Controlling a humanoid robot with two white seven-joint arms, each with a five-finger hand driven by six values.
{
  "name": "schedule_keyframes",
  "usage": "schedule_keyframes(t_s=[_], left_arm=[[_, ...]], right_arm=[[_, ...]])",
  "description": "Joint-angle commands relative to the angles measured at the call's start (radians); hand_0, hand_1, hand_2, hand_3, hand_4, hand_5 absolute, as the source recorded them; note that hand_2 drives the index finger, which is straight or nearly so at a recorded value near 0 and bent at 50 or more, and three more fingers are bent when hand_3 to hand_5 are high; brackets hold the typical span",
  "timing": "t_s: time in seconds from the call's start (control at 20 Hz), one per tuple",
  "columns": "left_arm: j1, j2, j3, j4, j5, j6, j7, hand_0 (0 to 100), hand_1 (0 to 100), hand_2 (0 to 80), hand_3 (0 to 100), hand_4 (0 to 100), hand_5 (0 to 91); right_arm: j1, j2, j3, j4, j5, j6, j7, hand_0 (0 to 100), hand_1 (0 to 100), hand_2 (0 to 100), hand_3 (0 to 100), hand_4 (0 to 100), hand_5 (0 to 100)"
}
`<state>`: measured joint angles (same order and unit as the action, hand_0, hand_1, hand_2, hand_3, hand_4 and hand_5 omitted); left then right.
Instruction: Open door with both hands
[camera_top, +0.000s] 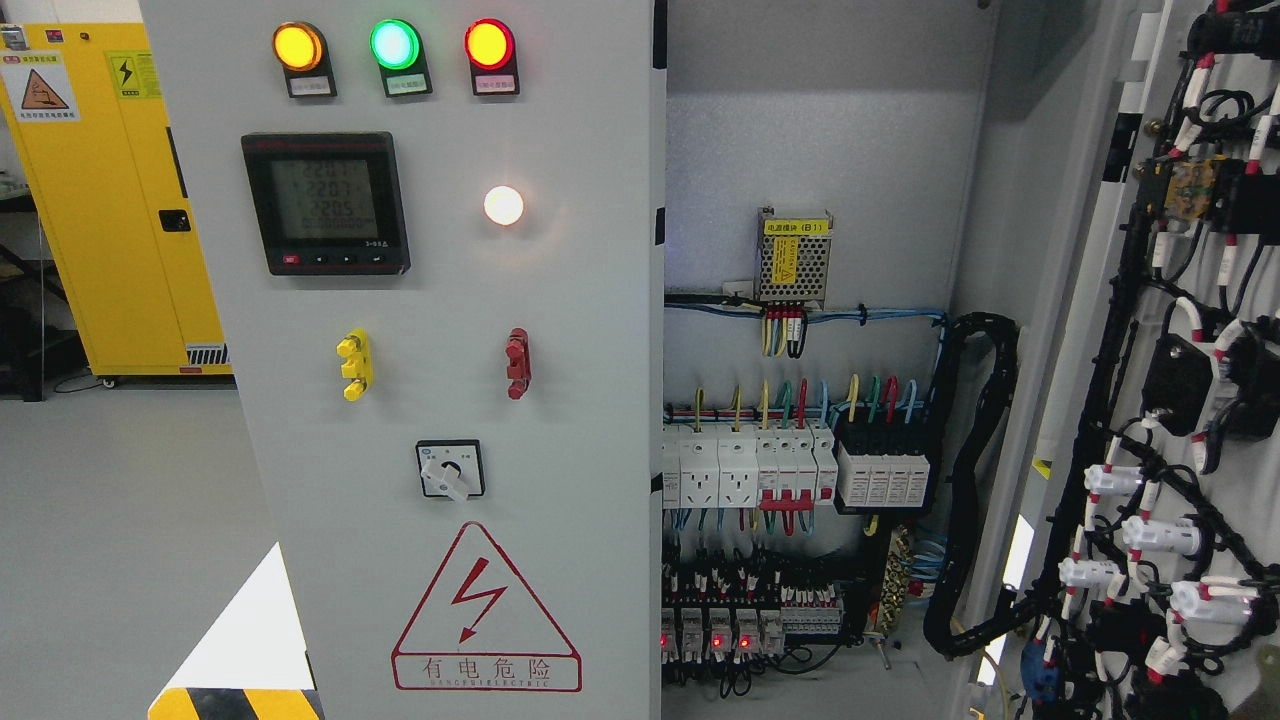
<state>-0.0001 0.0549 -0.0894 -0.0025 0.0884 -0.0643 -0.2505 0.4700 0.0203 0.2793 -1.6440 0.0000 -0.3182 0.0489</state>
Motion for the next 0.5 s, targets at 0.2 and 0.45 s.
schedule_keyframes(t_s=[0.2, 0.45], left_arm=[[-0.011, -0.003, 0.017, 0.004, 0.002, -0.038, 0.0, 12, 56, 0.0, 0, 0, 0.0], [-0.011, -0.01, 0.014, 0.006, -0.001, -0.115, 0.0, 12, 56, 0.0, 0, 0, 0.0]], right_arm=[[-0.16, 0.052, 0.081, -0.447, 0.017, 0.008, -0.006, 0, 50, 4, 0, 0, 0], [-0.305, 0.064, 0.055, -0.438, 0.015, 0.03, -0.012, 0, 50, 4, 0, 0, 0]])
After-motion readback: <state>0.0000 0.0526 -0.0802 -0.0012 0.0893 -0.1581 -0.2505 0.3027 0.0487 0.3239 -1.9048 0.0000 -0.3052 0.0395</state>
